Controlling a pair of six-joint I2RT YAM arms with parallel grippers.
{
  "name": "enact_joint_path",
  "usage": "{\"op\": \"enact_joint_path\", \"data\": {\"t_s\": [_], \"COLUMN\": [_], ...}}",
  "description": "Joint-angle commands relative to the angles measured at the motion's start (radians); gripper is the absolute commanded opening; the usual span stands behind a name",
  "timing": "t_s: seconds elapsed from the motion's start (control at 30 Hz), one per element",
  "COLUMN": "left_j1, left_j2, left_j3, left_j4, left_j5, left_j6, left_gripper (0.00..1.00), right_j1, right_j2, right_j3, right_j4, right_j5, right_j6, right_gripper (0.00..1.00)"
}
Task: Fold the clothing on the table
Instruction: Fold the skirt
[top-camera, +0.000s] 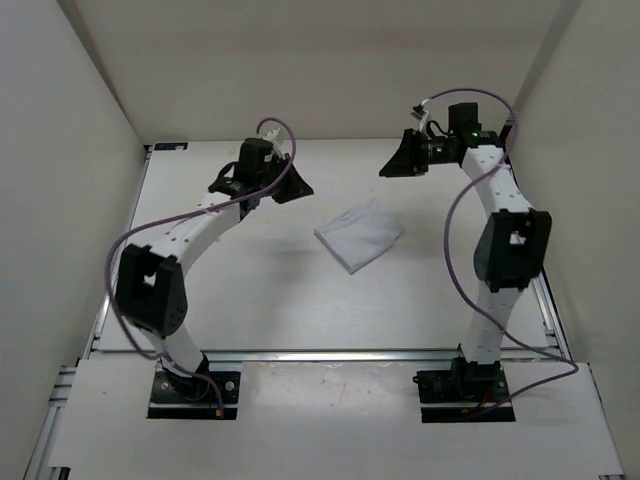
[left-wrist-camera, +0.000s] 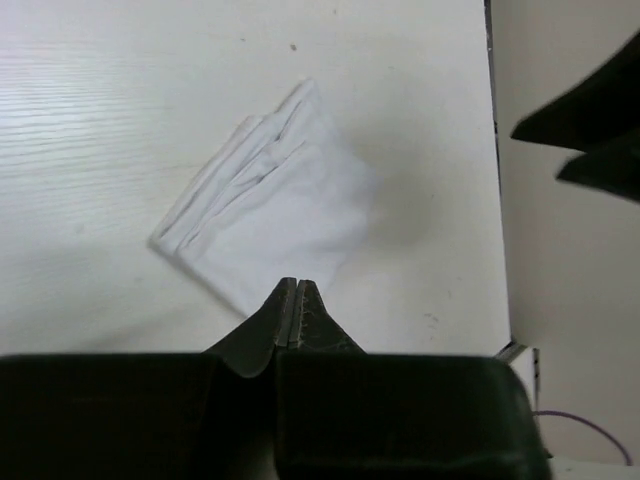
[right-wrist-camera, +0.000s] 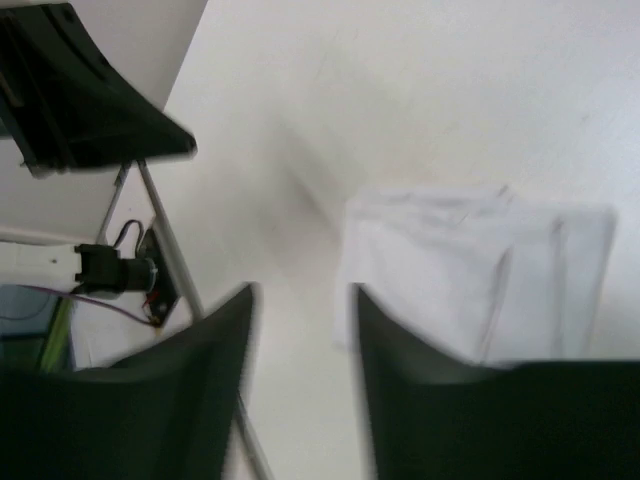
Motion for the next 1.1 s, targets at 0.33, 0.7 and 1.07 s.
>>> {"op": "enact_joint_path", "data": {"t_s": [0.33,0.7,1.07], "left_j1": [0.249,0.297,0.304], "left_j2": [-0.666,-0.815,-0.906], "left_j3": [-0.373,-0.384,-0.404], "left_j4": [-0.379,-0.736,-0.787], "left_j5": [-0.051,-0.200,-0.223], "left_j6": [0.280,0.283,0.315], "left_gripper": [0.99,0.99,0.99], "right_j1": [-0.044,-0.145,-0.128], "right_j2": [-0.711,-0.924,-0.947], "right_j3": [-0.747,-1.108,-1.129], "right_j4": [-0.105,-0.076,-0.082], "right_j5": [0.403,0.491,0.543], "right_j6": [-0.168,-0.158,-0.196], "right_gripper": [0.99,0.99,0.99]}}
